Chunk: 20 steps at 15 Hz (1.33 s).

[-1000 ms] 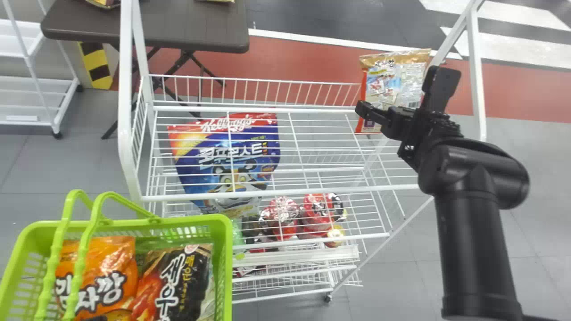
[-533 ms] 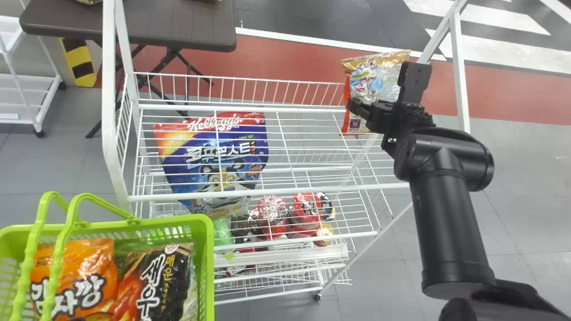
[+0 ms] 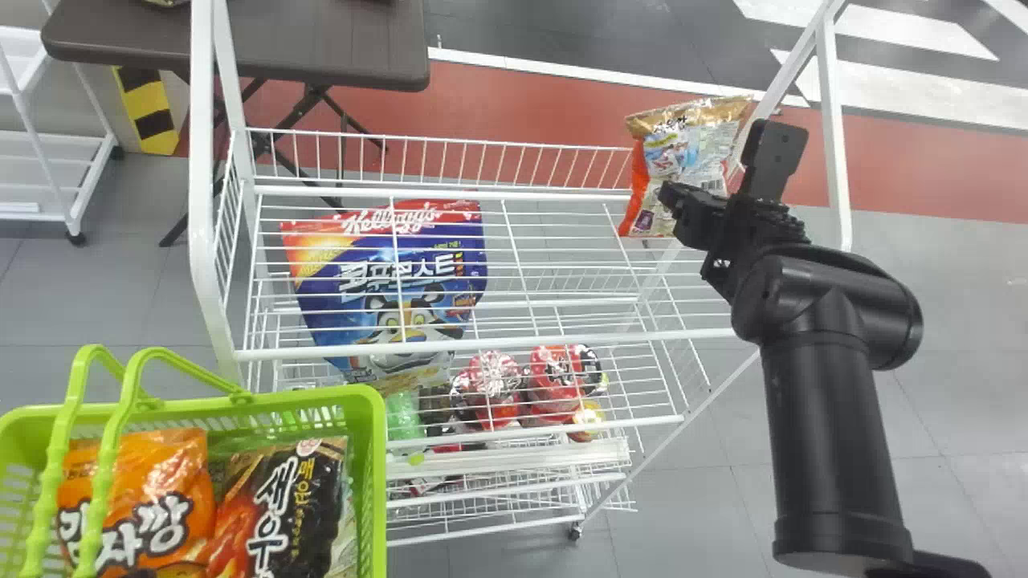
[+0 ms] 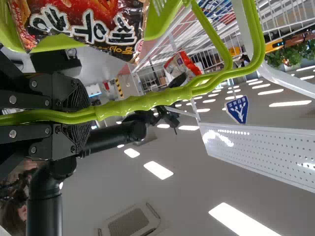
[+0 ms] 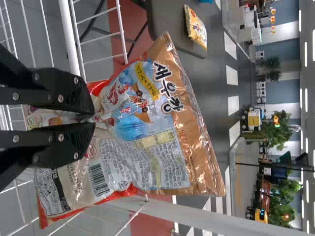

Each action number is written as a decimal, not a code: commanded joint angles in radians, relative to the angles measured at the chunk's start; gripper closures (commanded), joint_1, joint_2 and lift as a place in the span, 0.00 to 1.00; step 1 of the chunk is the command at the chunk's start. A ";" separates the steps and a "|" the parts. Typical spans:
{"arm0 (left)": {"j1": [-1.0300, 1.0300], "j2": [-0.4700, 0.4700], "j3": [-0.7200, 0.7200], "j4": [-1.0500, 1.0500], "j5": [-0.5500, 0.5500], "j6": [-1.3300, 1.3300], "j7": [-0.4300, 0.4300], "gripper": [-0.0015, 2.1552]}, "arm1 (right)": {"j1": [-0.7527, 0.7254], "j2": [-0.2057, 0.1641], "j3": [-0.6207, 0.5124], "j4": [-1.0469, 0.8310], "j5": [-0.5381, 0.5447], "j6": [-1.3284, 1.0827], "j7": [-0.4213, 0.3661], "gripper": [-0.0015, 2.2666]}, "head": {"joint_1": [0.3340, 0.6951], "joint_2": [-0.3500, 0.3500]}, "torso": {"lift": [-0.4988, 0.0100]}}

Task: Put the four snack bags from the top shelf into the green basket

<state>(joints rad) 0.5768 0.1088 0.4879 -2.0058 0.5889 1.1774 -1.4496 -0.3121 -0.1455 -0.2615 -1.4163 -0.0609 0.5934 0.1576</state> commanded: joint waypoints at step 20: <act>-0.017 -0.001 -0.003 0.013 -0.003 0.000 0.005 1.00 | 0.608 0.009 0.243 -1.038 -0.807 0.722 -0.012 0.99 | 1.00 0.83 | 0.98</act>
<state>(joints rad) 0.5599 0.1074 0.4847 -1.9942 0.5859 1.1774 -1.4436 0.2947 -0.1365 -0.0419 -2.4510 -0.8054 1.2838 0.1508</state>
